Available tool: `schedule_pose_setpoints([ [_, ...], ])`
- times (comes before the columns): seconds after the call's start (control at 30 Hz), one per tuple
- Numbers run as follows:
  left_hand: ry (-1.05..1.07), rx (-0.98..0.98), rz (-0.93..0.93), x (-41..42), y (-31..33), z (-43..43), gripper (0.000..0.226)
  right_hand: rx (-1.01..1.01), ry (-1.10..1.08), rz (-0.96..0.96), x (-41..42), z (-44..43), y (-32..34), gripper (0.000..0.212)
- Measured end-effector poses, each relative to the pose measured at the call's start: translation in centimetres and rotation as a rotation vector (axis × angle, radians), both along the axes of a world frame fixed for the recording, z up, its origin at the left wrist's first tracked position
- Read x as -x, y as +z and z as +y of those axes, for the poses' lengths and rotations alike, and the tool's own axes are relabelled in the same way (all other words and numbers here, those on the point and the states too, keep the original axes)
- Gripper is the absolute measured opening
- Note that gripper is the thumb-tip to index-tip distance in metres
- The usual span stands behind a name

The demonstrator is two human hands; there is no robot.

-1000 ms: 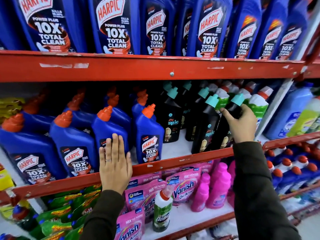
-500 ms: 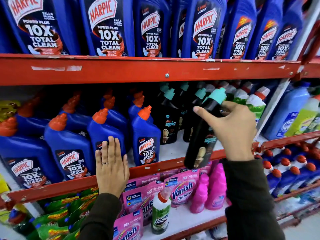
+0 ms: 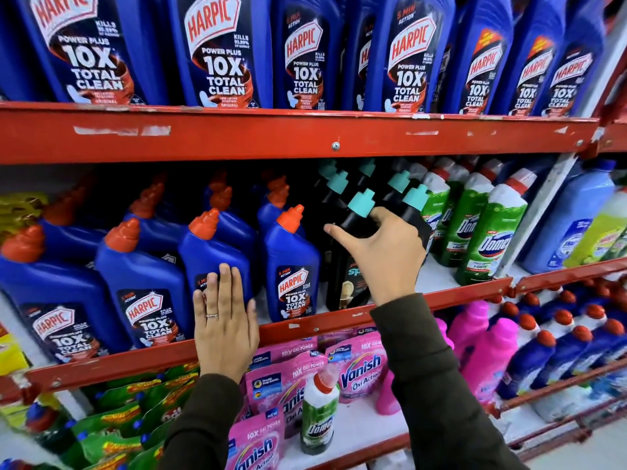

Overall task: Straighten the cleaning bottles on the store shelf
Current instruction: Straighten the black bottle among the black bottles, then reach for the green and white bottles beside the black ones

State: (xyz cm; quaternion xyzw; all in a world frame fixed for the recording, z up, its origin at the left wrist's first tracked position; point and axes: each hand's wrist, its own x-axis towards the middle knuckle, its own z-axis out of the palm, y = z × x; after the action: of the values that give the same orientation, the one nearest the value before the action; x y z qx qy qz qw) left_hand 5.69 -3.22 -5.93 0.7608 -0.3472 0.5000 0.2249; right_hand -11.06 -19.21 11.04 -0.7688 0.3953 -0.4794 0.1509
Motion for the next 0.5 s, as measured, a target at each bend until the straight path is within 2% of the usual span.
schedule_pose_setpoints([
  [0.17,-0.009,0.001,0.006,0.0,0.1,0.0,0.075,0.038,0.113,0.014,0.6,0.3,-0.8,0.084],
  [0.27,-0.01,0.0,0.007,0.1,-0.1,0.1,0.075,0.098,0.192,-0.148,1.6,1.3,-3.1,0.073],
  [0.33,0.006,-0.01,0.005,0.1,0.0,0.1,0.074,0.085,0.249,-0.175,2.2,2.2,-5.6,0.063],
  [0.4,0.009,-0.012,0.023,0.1,0.0,0.1,0.074,-0.008,0.298,-0.074,2.8,3.1,-9.0,0.06],
  [0.5,0.021,-0.021,0.037,0.3,0.2,0.1,0.075,-0.13,0.353,0.147,3.5,4.6,-14.1,0.071],
])
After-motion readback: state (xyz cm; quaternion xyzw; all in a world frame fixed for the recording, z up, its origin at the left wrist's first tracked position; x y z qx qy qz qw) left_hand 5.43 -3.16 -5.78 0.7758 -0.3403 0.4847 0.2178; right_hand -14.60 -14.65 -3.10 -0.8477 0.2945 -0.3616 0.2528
